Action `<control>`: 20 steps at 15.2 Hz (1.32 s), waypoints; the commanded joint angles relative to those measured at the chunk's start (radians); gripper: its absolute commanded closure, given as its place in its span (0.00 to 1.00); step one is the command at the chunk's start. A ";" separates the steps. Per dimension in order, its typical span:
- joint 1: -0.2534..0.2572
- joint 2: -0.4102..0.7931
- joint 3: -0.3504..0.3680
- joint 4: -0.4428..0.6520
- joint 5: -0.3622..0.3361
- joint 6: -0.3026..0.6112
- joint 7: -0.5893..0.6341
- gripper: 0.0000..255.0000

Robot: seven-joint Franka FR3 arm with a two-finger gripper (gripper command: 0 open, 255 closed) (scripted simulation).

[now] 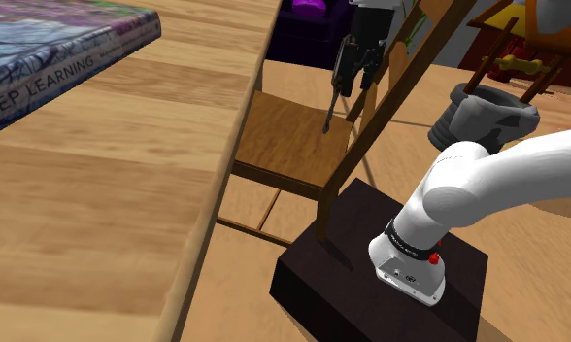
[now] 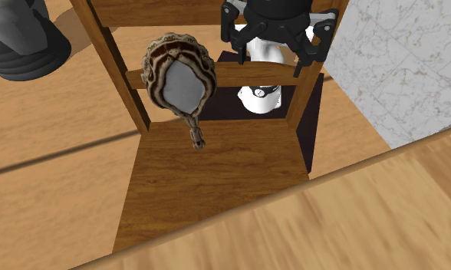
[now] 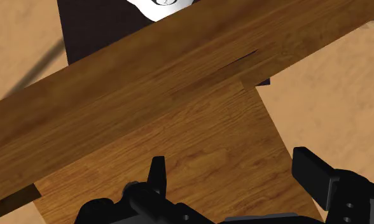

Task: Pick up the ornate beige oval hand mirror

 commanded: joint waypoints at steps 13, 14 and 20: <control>-0.124 0.527 -0.088 0.692 -0.058 -0.373 0.153 0.00; -0.133 0.576 -0.098 0.763 -0.060 -0.413 0.163 0.00; -0.138 0.571 -0.101 0.696 -0.064 -0.360 0.171 0.00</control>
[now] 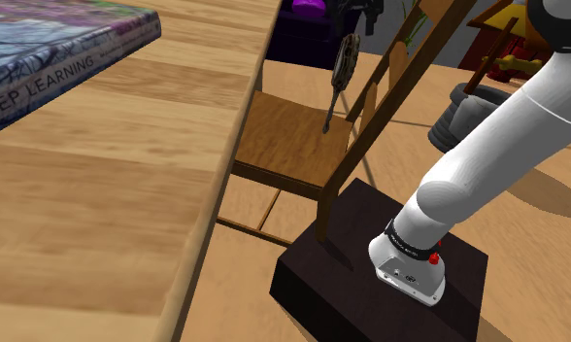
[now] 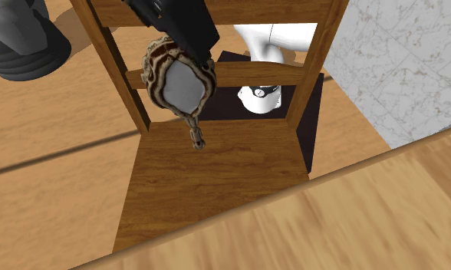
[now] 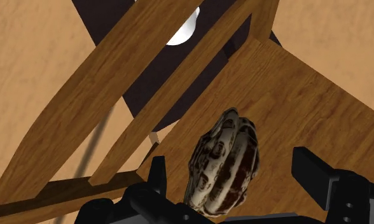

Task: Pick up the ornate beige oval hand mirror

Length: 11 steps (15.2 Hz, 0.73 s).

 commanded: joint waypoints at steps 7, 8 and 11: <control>0.000 -0.014 0.000 -0.067 -0.001 0.053 0.002 1.00; 0.000 -0.014 0.000 -0.068 -0.001 0.053 0.002 1.00; 0.000 -0.014 0.000 -0.067 -0.001 0.053 0.002 1.00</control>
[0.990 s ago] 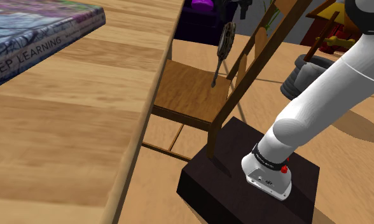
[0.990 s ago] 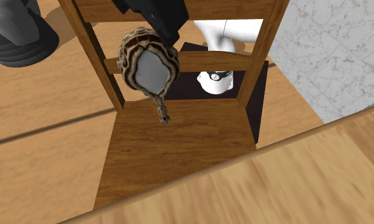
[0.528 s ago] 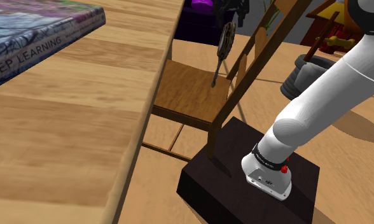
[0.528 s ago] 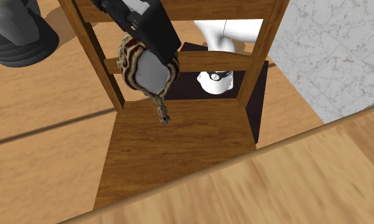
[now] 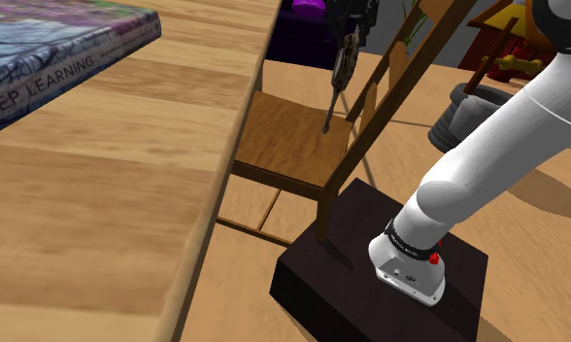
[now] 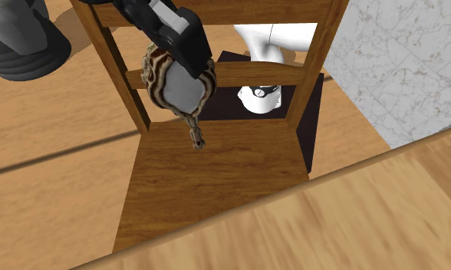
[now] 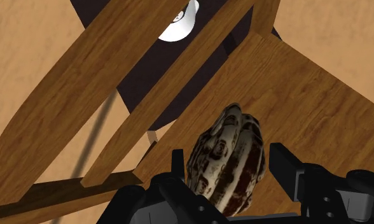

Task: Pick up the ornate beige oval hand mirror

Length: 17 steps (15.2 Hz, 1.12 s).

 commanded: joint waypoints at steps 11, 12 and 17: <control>0.000 0.050 -0.002 0.166 0.003 -0.120 -0.003 1.00; 0.000 0.058 -0.002 0.189 0.004 -0.136 -0.003 1.00; -0.001 0.103 -0.005 0.315 0.007 -0.217 -0.007 1.00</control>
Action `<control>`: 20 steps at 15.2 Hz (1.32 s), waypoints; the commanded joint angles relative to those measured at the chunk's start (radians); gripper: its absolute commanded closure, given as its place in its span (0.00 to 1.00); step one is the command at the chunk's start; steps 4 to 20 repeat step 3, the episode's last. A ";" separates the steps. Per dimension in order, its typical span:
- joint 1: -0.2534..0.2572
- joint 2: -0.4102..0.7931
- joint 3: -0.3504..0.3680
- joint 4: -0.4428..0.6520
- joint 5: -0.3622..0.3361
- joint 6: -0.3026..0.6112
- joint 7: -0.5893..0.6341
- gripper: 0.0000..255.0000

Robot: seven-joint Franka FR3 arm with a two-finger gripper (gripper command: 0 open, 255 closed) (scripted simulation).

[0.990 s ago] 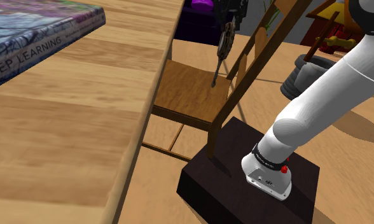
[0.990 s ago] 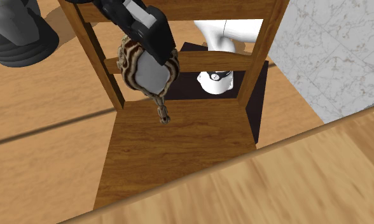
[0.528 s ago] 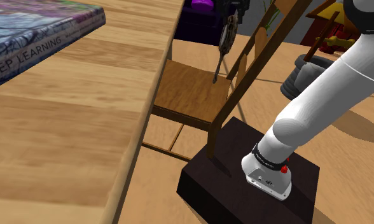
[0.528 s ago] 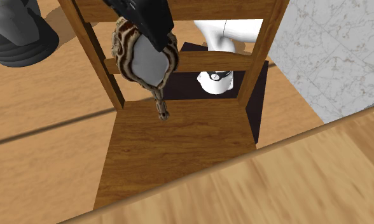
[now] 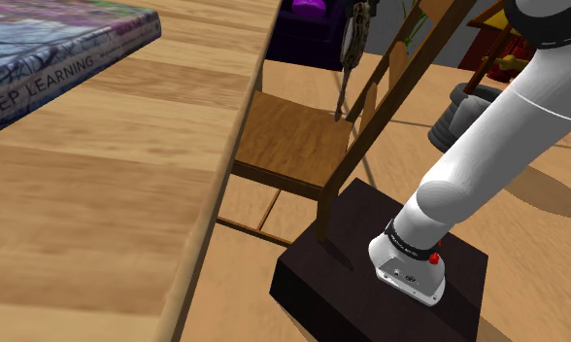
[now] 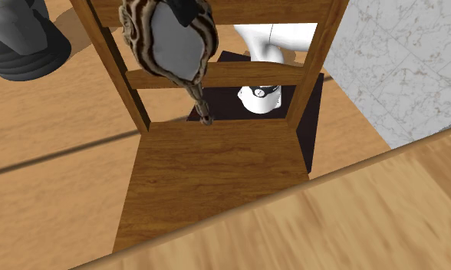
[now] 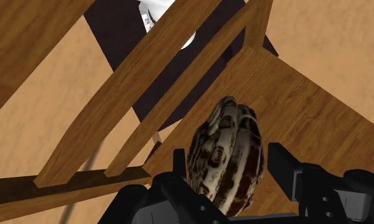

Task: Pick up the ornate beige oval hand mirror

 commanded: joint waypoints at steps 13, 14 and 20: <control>0.000 0.019 -0.001 0.055 0.002 -0.036 -0.001 1.00; 0.000 0.019 -0.001 0.055 0.002 -0.036 -0.001 1.00; 0.000 0.019 -0.001 0.055 0.002 -0.036 -0.001 1.00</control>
